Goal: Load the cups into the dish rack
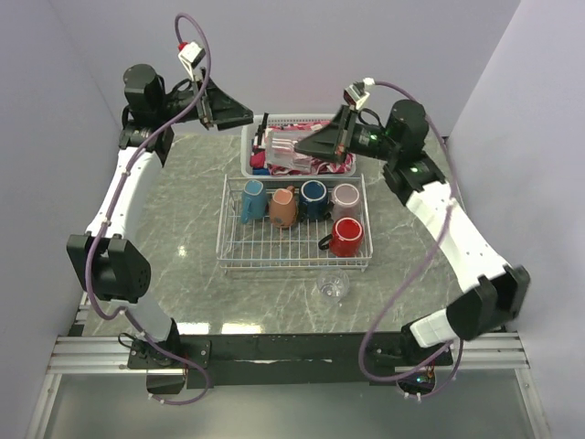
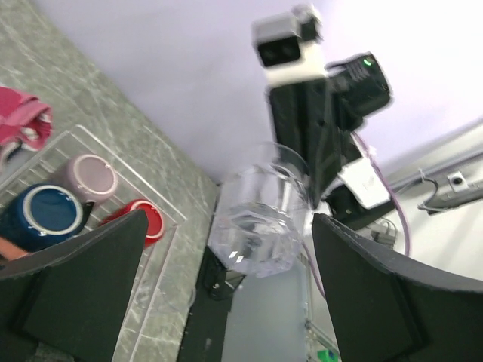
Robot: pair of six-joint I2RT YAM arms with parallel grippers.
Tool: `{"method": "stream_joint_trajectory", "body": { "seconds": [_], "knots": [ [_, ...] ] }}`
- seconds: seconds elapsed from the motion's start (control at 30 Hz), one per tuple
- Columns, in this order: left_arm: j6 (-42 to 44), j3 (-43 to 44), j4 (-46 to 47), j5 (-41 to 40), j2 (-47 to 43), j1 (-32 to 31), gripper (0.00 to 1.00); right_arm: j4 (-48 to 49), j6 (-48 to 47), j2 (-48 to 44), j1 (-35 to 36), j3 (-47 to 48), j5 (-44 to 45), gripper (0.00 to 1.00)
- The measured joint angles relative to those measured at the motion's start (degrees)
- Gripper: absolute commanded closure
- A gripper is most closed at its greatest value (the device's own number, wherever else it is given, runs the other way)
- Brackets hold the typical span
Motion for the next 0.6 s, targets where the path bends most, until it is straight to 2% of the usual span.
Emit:
{"method": "stream_joint_trajectory", "body": {
  "seconds": [0.17,0.3,0.6],
  "knots": [
    [-4.3,-3.6,5.5,1.0,-1.2,-2.2,0.04,18.8,11.2,8.7,0.0,1.0,-4.2,1.00],
    [-4.8,-5.2,6.0,0.9,-2.0,-4.8,0.04,25.4,16.2,12.4,0.0,2.3,-6.3,1.00],
    [-2.4,-5.1,3.1,0.1,-2.8,-7.1,0.04,34.6,21.7,13.0,0.0,2.7,-8.1,1.00]
  ]
}}
